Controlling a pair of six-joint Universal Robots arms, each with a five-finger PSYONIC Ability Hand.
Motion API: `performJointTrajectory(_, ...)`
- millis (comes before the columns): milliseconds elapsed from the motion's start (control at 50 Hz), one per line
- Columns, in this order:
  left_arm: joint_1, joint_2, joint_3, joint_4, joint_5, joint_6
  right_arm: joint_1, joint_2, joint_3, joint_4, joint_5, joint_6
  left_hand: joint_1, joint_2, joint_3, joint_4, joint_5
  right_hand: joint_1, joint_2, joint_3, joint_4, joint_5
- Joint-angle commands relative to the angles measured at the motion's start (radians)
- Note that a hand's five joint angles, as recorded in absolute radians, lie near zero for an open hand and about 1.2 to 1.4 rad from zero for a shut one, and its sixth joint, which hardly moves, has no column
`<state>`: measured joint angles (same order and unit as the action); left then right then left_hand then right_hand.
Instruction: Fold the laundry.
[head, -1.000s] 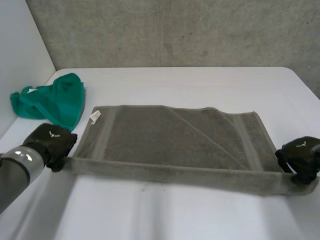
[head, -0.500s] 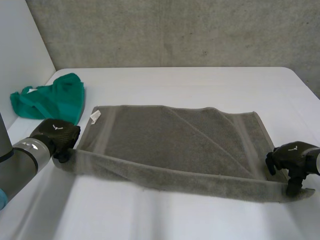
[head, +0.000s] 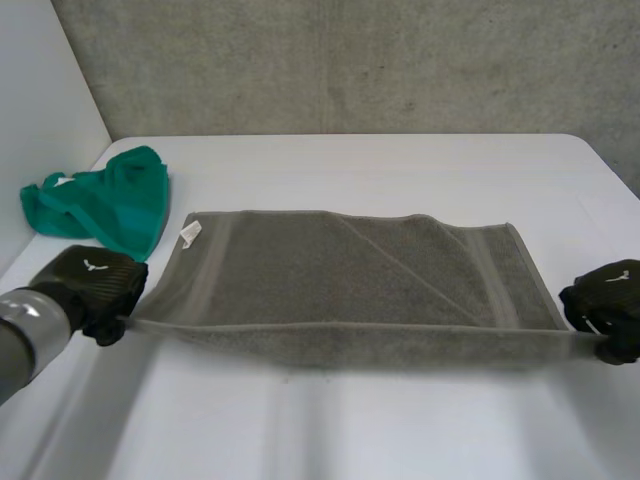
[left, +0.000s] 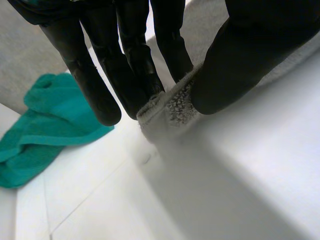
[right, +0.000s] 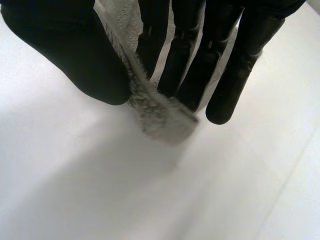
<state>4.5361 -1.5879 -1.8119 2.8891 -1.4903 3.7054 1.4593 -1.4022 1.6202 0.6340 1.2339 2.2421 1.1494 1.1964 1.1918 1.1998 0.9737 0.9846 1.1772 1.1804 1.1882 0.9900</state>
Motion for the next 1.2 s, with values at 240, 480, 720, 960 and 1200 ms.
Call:
performJointTrajectory(240, 0.021, 0.165, -0.070, -0.031, 0.007, 0.079, -0.117, -0.140, 0.003, 0.076, -0.082, -0.167, 0.247, 0.200, 0.204, 0.196, 0.248, 0.412, 0.219, 0.216, 0.208, 0.232)
performJointTrajectory(480, -0.080, -0.233, 0.161, 0.220, -0.011, 0.054, 0.059, 0.184, -0.201, -0.169, -0.011, -0.006, 0.247, 0.200, 0.204, 0.196, 0.248, 0.412, 0.219, 0.216, 0.208, 0.232)
performJointTrajectory(720, -0.160, -0.628, 0.568, 0.400, -0.185, 0.056, 0.205, 0.500, -0.509, -0.393, 0.156, 0.050, 0.247, 0.200, 0.204, 0.196, 0.248, 0.412, 0.219, 0.216, 0.208, 0.232)
performJointTrajectory(960, -0.184, -0.897, 0.910, 0.401, -0.239, 0.060, 0.274, 0.738, -0.763, -0.534, 0.239, 0.050, 0.247, 0.200, 0.204, 0.196, 0.248, 0.026, -0.166, -0.170, -0.177, -0.154)
performJointTrajectory(1200, -0.261, -0.896, 0.863, 0.406, -0.249, 0.093, 0.296, 0.591, -0.665, -0.518, 0.299, 0.230, -0.975, -1.022, -1.017, -1.025, -0.974, -0.810, -1.003, -1.006, -1.014, -0.990)
